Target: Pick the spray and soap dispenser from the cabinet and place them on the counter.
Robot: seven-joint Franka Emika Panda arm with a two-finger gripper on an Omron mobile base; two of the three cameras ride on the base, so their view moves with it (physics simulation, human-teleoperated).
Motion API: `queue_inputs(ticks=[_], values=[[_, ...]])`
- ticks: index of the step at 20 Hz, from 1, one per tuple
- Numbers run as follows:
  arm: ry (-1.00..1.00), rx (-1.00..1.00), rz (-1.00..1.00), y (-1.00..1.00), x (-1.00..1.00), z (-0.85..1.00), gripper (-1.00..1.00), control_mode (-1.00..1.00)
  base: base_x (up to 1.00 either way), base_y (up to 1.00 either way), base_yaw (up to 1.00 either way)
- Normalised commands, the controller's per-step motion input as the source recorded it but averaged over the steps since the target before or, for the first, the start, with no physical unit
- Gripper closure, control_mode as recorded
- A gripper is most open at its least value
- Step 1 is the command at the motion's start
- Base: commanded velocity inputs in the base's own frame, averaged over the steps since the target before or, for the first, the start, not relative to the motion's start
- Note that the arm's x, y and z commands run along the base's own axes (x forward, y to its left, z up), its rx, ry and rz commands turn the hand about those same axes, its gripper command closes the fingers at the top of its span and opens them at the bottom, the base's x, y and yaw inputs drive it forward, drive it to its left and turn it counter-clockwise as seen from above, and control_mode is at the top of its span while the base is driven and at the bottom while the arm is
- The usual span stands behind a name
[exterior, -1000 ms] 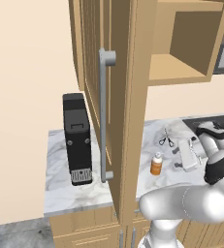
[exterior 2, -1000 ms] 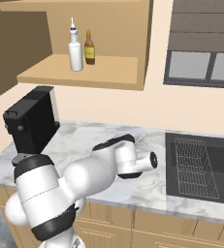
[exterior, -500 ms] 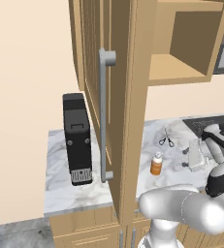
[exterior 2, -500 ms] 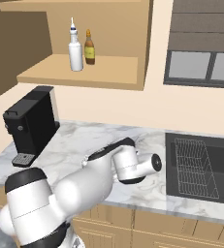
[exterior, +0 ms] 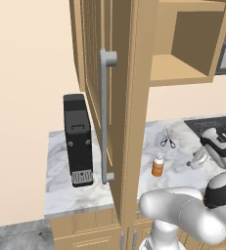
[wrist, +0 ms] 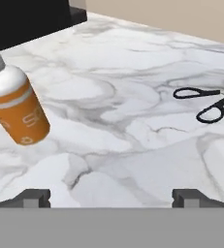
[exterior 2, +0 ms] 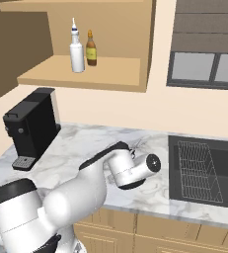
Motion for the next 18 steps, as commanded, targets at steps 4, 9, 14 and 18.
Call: queue_inputs(ticks=[4,9,14,18], values=[[0.18,-0.01,-0.31,-0.26,-0.01,0.00,-1.00,-1.00,0.00,0.00,0.00],[0.18,-0.01,-0.31,-0.22,-0.03,0.00,-1.00,-1.00,0.00,0.00,0.00],[0.02,-0.04,-0.19,0.04,-0.24,0.02,-1.00,-1.00,0.00,0.00,0.00],[0.00,-0.09,-0.13,0.18,-0.28,0.18,-1.00,-1.00,0.00,0.00,0.00]])
